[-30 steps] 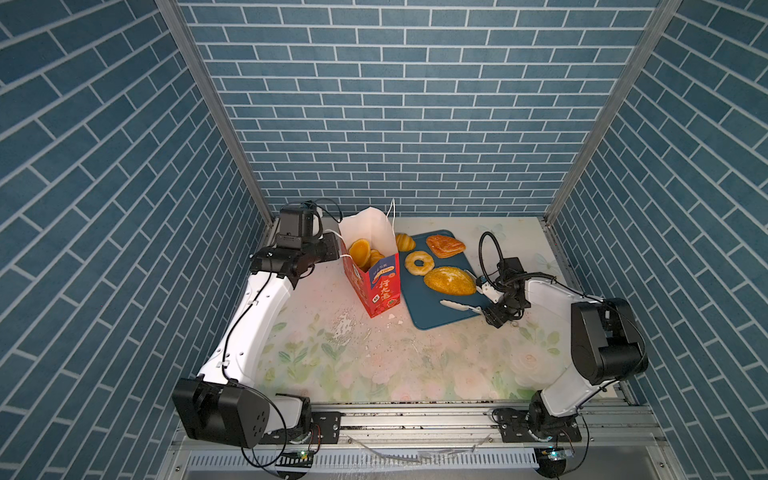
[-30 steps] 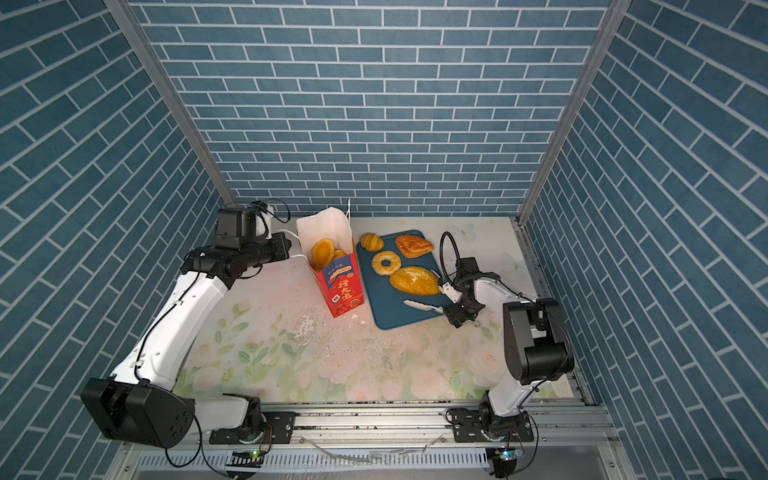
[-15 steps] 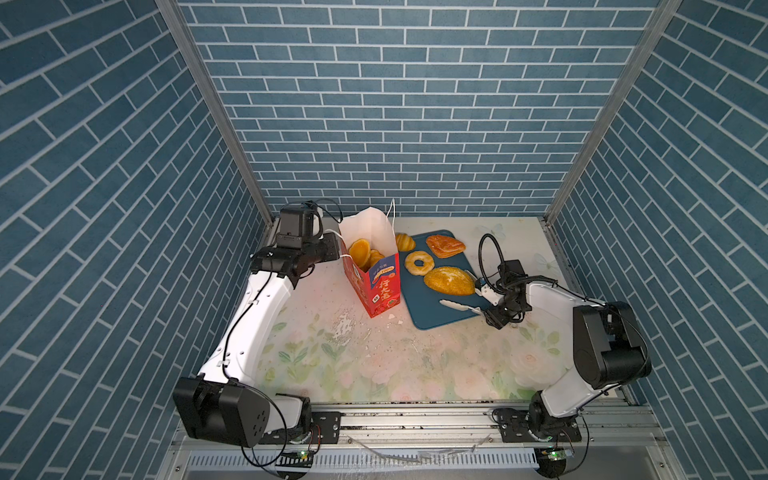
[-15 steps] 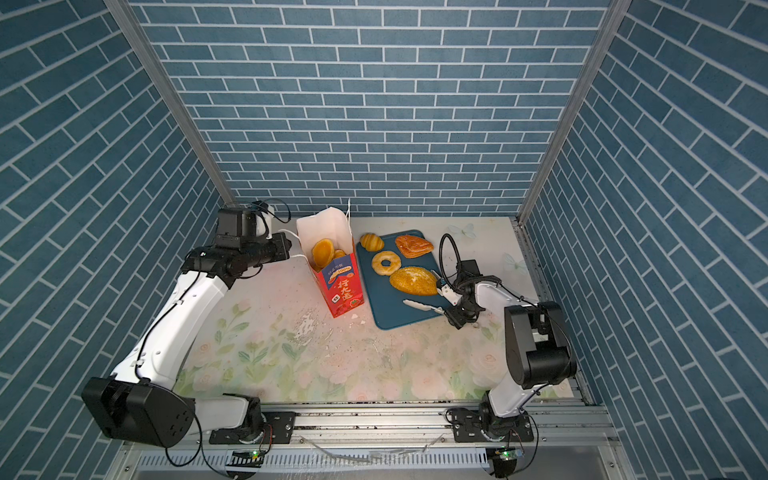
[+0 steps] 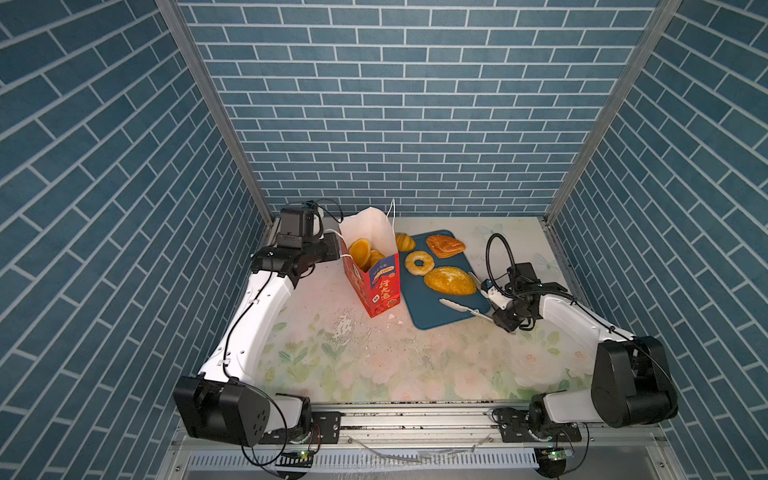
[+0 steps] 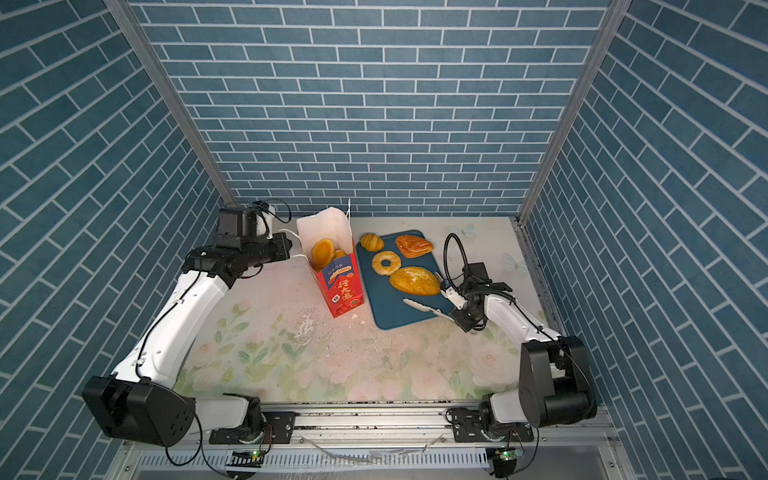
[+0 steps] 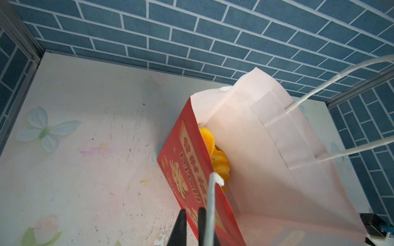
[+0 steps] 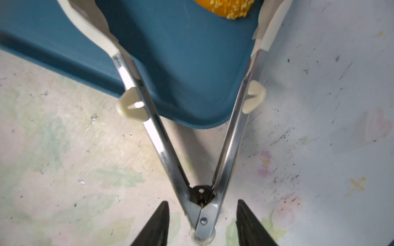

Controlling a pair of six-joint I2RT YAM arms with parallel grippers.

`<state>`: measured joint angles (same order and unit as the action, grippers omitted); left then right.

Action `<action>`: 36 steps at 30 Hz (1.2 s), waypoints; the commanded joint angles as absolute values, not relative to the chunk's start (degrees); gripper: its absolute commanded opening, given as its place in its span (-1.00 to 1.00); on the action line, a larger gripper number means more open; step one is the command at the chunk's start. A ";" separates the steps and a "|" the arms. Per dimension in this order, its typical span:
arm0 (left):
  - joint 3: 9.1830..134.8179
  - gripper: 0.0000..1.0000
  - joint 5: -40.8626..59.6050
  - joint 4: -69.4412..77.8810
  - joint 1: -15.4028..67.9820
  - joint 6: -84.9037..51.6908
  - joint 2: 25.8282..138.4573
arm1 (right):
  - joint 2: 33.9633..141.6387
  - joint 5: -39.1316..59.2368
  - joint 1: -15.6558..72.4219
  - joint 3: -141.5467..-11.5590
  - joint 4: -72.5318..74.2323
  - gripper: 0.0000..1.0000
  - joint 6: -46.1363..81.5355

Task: Place the fake bread into the paper bag
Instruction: 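Spread the tongs wide around the sesame-crusted bun near the tray edge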

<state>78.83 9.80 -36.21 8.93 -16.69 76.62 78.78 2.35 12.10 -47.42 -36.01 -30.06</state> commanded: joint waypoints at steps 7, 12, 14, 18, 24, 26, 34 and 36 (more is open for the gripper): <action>79.66 -0.73 11.29 -35.23 8.96 -16.22 77.11 | 82.54 1.89 12.16 -48.03 -35.51 0.33 -31.08; 79.51 -0.73 10.72 -35.41 8.96 -15.87 76.64 | 89.95 0.25 12.18 -49.61 -32.95 0.28 -32.72; 79.61 -0.73 10.63 -35.67 8.96 -15.91 76.57 | 91.84 1.08 12.16 -49.87 -32.43 0.20 -33.46; 79.71 -0.73 10.24 -35.94 8.96 -15.86 76.34 | 91.50 0.31 12.15 -48.96 -32.10 0.06 -34.54; 80.33 -0.73 10.11 -36.38 8.88 -15.75 76.88 | 86.89 -1.49 12.25 -46.76 -32.66 -0.26 -35.16; 80.69 -0.73 10.28 -36.75 8.90 -15.69 77.30 | 84.92 -1.94 12.30 -46.85 -33.96 -0.28 -34.48; 81.63 -0.73 10.09 -37.87 8.88 -15.21 77.68 | 74.70 -5.57 12.66 -46.70 -41.77 -0.29 -30.44; 81.37 -0.73 10.32 -37.28 8.87 -15.12 77.79 | 72.81 -6.83 12.59 -46.07 -42.46 -0.29 -29.85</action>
<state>80.40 10.33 -36.60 8.91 -16.01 77.58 75.20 -4.21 12.47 -47.03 -38.92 -31.86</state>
